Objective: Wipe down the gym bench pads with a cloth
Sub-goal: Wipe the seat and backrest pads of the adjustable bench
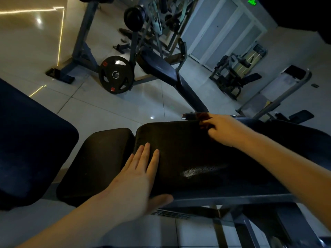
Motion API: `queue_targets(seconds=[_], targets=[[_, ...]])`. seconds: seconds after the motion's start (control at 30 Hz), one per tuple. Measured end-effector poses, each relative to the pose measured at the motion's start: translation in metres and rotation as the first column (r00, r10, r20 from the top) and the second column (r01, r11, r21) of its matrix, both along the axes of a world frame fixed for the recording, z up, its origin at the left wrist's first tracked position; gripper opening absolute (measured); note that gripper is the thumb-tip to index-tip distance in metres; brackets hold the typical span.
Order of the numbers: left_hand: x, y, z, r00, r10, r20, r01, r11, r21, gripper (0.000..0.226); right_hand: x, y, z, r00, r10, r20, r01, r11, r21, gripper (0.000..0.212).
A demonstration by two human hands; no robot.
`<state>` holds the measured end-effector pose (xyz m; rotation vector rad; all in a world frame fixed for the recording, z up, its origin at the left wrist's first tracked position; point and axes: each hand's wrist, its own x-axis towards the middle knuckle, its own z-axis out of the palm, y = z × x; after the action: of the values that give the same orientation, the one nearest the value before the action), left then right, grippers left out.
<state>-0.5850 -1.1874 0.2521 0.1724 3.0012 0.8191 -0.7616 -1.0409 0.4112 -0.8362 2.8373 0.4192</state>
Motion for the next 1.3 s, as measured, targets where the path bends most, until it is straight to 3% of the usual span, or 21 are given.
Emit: queue_targets(seconds=[0.23,0.37,0.53,0.63,0.8,0.9,0.97,1.03,1.1,1.2,1.3], targets=[[-0.001,-0.002,0.002,0.999,-0.025,0.048,0.025,1.000,0.000,0.100,0.007,-0.005,-0.018,0.997,-0.054,-0.049,0.047,0.990,-0.130,0.019],[0.002,-0.005,0.002,0.997,-0.042,0.063,0.041,0.999,0.018,0.096,0.019,-0.039,-0.047,1.000,0.001,-0.012,-0.003,0.977,-0.211,0.024],[0.010,-0.002,0.002,0.999,-0.018,0.028,0.017,0.999,0.042,0.091,0.037,-0.097,-0.085,0.988,0.154,0.033,-0.147,0.977,-0.152,0.024],[0.011,-0.003,0.003,0.999,-0.025,0.022,0.024,0.998,0.059,0.091,0.040,-0.105,-0.087,0.980,0.161,0.119,-0.143,0.978,-0.152,0.025],[0.004,-0.012,0.010,0.998,-0.038,0.054,0.027,0.980,0.196,0.092,0.055,-0.091,-0.066,0.945,0.128,0.302,-0.022,0.944,-0.330,0.018],[0.002,-0.017,0.015,0.995,0.044,-0.090,-0.004,0.914,0.405,0.086,0.072,-0.080,-0.054,0.870,0.086,0.486,0.194,0.846,-0.497,0.013],[0.006,-0.016,0.019,0.963,0.191,-0.190,-0.064,0.847,0.528,0.078,0.083,-0.072,-0.046,0.792,0.066,0.606,0.388,0.713,-0.584,0.011],[0.013,-0.014,0.027,0.889,0.350,-0.296,-0.117,0.797,0.593,0.070,0.094,-0.063,-0.034,0.676,0.078,0.733,0.577,0.562,-0.593,0.018],[0.017,-0.017,0.041,0.785,0.444,-0.432,-0.136,0.803,0.580,0.072,0.105,-0.053,-0.020,0.601,0.089,0.794,0.671,0.485,-0.562,0.027],[0.015,-0.026,0.075,0.716,0.369,-0.592,-0.062,0.879,0.472,0.062,0.117,-0.044,0.001,0.519,0.131,0.845,0.765,0.370,-0.527,0.031],[0.012,-0.032,0.112,0.769,0.249,-0.589,0.063,0.887,0.457,0.037,0.122,-0.038,0.021,0.496,0.203,0.844,0.783,0.317,-0.536,0.031]])
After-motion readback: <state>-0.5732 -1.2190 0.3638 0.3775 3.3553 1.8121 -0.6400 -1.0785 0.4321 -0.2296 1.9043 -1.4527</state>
